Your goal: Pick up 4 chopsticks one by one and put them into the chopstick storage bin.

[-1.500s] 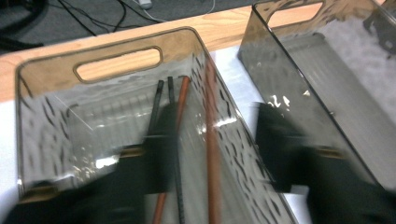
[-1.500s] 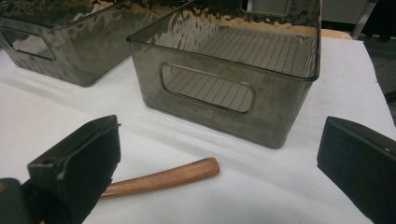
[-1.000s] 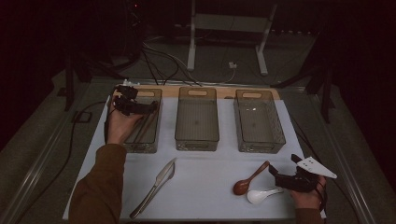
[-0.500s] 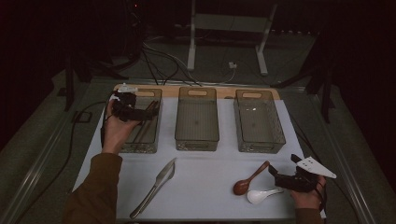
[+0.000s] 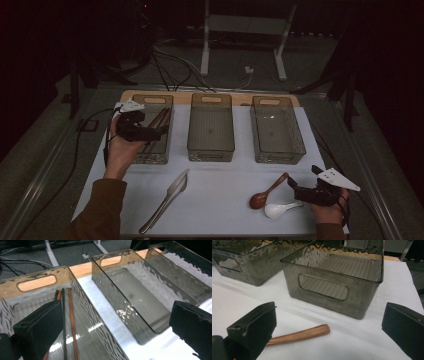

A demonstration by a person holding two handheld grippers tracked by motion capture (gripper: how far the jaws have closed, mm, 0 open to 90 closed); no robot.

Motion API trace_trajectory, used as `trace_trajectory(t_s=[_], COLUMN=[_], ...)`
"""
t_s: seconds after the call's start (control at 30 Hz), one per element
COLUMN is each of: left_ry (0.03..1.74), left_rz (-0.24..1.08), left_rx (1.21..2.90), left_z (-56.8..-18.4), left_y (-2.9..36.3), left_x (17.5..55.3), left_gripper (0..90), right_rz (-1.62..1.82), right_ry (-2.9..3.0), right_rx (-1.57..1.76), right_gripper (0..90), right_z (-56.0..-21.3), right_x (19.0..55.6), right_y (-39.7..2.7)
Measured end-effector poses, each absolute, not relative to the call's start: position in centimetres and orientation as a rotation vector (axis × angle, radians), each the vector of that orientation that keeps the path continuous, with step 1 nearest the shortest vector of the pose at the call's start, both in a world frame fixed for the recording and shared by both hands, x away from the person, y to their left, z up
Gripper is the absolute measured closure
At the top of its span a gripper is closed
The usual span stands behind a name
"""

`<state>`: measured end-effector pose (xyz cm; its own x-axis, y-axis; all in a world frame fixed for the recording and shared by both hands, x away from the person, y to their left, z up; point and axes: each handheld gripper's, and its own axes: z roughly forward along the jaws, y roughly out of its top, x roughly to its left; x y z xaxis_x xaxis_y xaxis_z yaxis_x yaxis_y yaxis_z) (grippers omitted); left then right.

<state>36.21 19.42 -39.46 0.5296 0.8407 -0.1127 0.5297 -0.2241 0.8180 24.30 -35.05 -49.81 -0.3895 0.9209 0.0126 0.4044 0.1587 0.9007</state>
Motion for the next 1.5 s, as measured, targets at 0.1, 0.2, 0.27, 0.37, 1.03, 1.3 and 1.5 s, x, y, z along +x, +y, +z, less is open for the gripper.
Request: trace_trajectory(t_s=[0.1, 0.2, 0.27, 0.37, 1.03, 1.3, 1.5], left_ry=[1.117, 1.103, 1.095, 1.093, 1.081, 1.105, 1.119], left_rz=[0.460, 0.460, 0.463, 0.461, 0.485, 0.473, 0.451], left_rx=[1.903, 1.887, 1.892, 1.884, 1.841, 1.849, 1.855], left_z=[-39.7, -40.2, -40.7, -41.3, -44.0, -45.4, -46.4], left_y=[19.5, 19.6, 19.7, 19.9, 21.0, 21.2, 21.2], left_x=[35.4, 34.3, 33.6, 32.6, 27.2, 26.5, 26.2], left_gripper=[0.6, 0.7, 0.7, 0.6, 0.6, 0.6, 0.6], right_rz=[1.191, 1.192, 1.191, 1.193, 1.229, 1.215, 1.192], right_ry=[1.874, 1.876, 1.878, 1.880, 1.857, 1.891, 1.945], right_rx=[1.256, 1.265, 1.250, 1.254, 1.255, 1.267, 1.238], right_gripper=[0.0, 0.0, 0.0, 0.0, 0.0, 0.0, 0.0], right_z=[-49.8, -49.8, -49.7, -49.8, -48.0, -46.6, -46.1], right_x=[24.3, 24.4, 24.3, 24.4, 23.9, 24.1, 24.2], right_y=[-35.1, -35.1, -35.0, -34.9, -34.8, -35.1, -35.0])
